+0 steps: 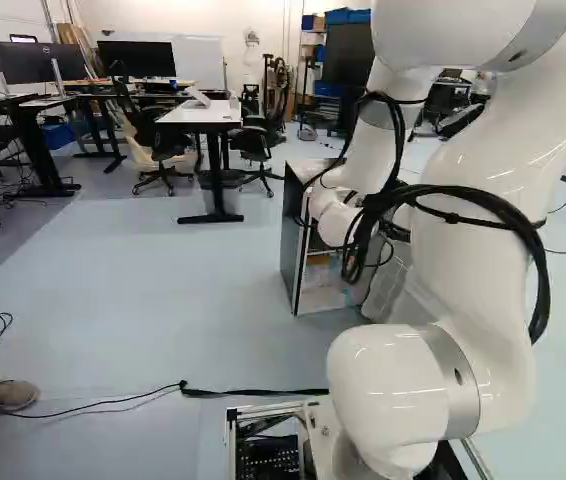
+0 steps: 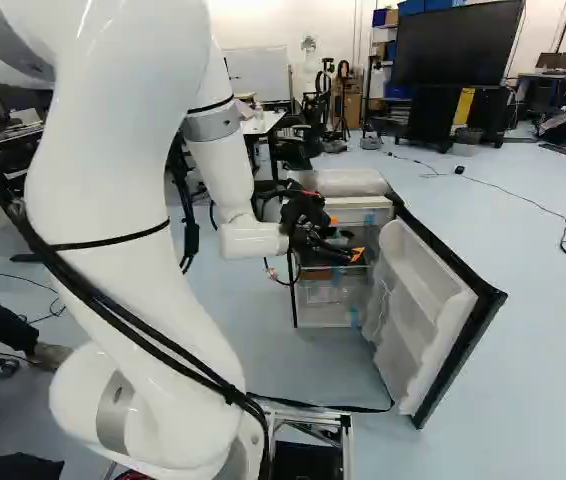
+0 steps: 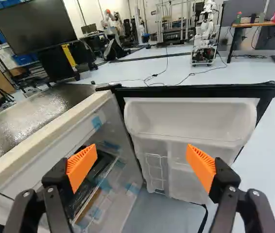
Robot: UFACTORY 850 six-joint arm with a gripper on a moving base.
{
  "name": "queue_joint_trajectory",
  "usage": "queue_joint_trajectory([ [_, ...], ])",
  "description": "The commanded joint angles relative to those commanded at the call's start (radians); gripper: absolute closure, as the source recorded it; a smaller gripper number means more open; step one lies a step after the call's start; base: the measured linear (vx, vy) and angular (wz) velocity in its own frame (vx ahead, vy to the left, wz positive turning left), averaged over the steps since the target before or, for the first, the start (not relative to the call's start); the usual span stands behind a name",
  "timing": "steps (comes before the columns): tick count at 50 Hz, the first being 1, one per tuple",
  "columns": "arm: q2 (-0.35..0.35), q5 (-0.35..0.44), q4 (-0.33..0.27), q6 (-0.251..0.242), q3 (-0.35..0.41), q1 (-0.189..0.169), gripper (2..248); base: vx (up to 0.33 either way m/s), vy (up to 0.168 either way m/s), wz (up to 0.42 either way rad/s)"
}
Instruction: Open the fridge door
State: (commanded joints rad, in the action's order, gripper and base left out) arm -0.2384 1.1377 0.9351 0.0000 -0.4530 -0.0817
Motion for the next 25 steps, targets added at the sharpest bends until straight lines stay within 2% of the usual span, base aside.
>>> queue_joint_trajectory([
  [25,0.066,-0.034,-0.119,0.0,0.047,0.01,3,0.0,0.0,0.0],
])
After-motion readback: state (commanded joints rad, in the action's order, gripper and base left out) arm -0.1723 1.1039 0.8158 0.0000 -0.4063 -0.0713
